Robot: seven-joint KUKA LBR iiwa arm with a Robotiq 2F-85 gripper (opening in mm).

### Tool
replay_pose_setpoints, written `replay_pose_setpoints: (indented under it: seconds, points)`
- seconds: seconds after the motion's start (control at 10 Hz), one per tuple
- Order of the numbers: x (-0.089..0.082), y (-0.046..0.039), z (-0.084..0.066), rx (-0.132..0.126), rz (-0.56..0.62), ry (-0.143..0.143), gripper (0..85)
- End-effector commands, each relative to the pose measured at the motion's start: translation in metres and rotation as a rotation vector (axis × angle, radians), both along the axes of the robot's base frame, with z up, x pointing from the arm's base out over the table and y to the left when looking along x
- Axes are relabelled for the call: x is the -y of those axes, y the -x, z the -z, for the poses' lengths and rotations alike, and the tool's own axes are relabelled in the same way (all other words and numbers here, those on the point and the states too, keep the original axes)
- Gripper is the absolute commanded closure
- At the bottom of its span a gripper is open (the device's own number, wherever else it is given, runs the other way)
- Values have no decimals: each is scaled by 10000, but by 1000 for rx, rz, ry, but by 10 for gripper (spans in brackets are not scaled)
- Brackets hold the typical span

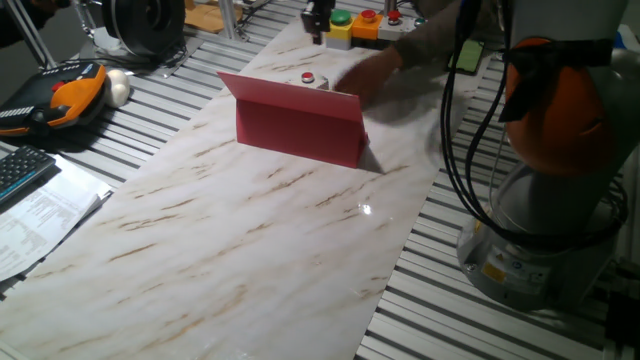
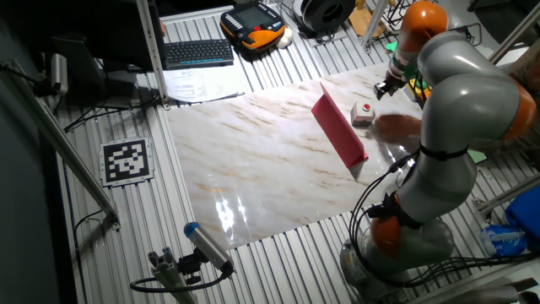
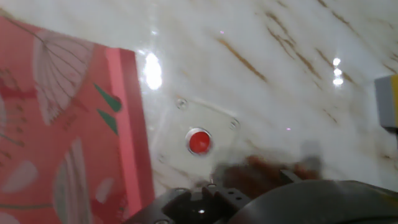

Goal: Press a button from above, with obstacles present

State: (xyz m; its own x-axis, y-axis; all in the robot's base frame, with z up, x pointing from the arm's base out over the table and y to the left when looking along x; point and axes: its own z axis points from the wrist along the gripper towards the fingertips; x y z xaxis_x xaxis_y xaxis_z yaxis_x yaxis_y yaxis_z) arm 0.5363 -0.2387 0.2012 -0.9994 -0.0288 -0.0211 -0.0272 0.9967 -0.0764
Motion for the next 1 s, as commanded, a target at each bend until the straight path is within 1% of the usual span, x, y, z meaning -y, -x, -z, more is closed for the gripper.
replay_pose_setpoints:
  seconds: [0.0, 0.1, 0.4, 0.6, 0.7, 0.8, 0.9]
  points:
    - [-64, -39, -8, 2, 5, 13, 340]
    - [-60, -54, 25, 6, 6, 14, 340]
    - [8, -100, 222, 9, -8, -8, 340]
    - [-43, -150, 321, 16, -4, -7, 340]
    - [-50, -165, 384, 17, -5, -13, 340]
    - [-44, -170, 462, 15, -6, -27, 340]
    - [-58, -169, 525, 17, -5, -33, 340]
